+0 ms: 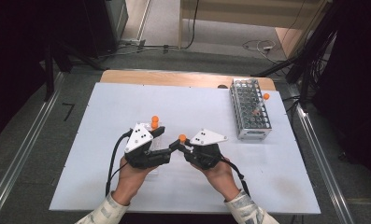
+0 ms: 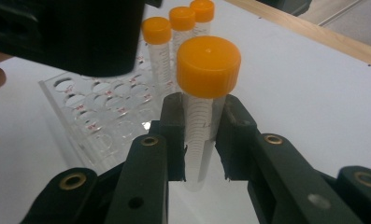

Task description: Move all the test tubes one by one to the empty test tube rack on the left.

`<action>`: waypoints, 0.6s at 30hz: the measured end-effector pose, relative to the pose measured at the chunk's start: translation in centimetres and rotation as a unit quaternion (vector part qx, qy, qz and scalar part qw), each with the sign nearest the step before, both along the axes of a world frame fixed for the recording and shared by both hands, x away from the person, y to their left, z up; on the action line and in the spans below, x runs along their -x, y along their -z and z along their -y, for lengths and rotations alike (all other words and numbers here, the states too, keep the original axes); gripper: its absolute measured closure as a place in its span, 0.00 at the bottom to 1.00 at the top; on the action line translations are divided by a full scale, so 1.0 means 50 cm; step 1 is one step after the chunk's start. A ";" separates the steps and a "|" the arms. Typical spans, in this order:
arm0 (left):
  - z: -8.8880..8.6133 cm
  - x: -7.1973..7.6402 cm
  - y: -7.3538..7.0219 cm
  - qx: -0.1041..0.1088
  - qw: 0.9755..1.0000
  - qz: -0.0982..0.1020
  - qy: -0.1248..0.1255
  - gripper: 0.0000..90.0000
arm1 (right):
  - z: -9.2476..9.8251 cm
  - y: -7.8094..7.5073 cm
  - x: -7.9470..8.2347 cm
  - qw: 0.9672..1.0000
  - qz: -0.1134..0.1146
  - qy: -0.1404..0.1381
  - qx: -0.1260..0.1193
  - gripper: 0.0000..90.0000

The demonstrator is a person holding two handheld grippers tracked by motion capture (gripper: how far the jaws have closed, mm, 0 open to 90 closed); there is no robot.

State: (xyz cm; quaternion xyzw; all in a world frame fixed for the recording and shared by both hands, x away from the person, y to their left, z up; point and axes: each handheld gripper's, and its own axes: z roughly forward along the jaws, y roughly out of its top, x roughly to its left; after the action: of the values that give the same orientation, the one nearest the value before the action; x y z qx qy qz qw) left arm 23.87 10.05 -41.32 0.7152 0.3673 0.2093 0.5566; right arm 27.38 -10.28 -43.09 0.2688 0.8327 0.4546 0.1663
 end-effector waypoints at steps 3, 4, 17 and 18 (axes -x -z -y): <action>0.006 0.001 0.004 0.001 1.000 0.000 0.009 0.43 | -0.007 0.001 0.005 1.000 -0.004 -0.006 -0.002 0.80; 0.008 0.000 0.005 0.001 1.000 0.000 0.015 0.46 | -0.009 0.002 0.006 1.000 -0.005 -0.007 -0.002 0.80; 0.023 -0.002 0.022 -0.007 0.999 -0.004 0.036 0.71 | -0.013 0.001 0.012 1.000 -0.009 -0.017 -0.005 0.80; 0.023 -0.002 0.022 -0.007 0.999 -0.004 0.035 0.72 | -0.014 0.001 0.013 1.000 -0.009 -0.018 -0.005 0.80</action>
State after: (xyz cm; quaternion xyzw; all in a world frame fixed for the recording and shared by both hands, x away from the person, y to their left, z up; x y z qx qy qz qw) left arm 23.97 8.90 -42.44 0.7320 0.3426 0.1895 0.5576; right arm 26.75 -9.58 -43.15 0.2585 0.8368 0.4591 0.1489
